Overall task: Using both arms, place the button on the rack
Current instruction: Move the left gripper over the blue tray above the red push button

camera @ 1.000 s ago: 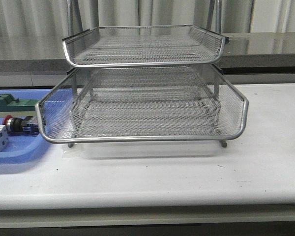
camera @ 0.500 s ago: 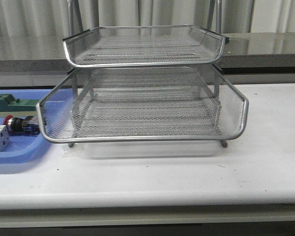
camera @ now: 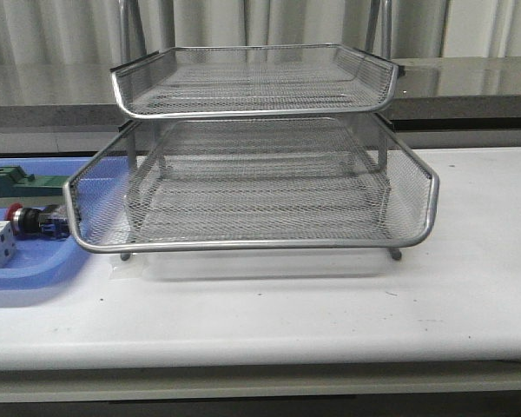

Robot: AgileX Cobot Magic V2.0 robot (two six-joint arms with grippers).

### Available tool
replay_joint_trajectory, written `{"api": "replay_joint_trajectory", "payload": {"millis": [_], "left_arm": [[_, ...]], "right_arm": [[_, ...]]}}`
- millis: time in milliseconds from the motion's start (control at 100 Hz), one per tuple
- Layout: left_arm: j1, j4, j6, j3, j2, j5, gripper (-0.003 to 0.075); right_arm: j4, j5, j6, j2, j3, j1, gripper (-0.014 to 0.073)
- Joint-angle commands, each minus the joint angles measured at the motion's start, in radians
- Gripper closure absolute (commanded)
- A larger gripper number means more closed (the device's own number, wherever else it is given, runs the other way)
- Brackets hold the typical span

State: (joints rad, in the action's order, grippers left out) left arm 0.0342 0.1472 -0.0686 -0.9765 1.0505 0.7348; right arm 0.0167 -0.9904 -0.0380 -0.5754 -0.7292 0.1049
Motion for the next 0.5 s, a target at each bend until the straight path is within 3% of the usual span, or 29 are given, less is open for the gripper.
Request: {"api": "replay_joint_trajectory", "payload": {"millis": [0, 140, 230, 330, 430, 490], "left_arm": [[0.002, 0.011, 0.001, -0.059, 0.055, -0.040, 0.0740], [0.002, 0.003, 0.045, -0.077, 0.138, -0.042, 0.0736], [0.002, 0.001, 0.052, -0.077, 0.163, -0.042, 0.0664], [0.002, 0.001, 0.052, -0.077, 0.167, -0.042, 0.0462], [0.002, 0.001, 0.052, -0.077, 0.167, -0.042, 0.0175], [0.002, 0.001, 0.052, -0.077, 0.167, -0.042, 0.0051]], "right_arm": [[0.014, 0.052, 0.000, -0.001, -0.031, 0.000, 0.0662], [0.014, 0.052, 0.000, -0.001, -0.031, 0.000, 0.0662], [0.014, 0.052, 0.000, -0.001, -0.031, 0.000, 0.0662], [0.014, 0.052, 0.000, -0.001, -0.031, 0.000, 0.0662], [0.014, 0.052, 0.000, -0.001, -0.031, 0.000, 0.0662], [0.014, 0.052, 0.000, -0.001, -0.031, 0.000, 0.0662]]}}
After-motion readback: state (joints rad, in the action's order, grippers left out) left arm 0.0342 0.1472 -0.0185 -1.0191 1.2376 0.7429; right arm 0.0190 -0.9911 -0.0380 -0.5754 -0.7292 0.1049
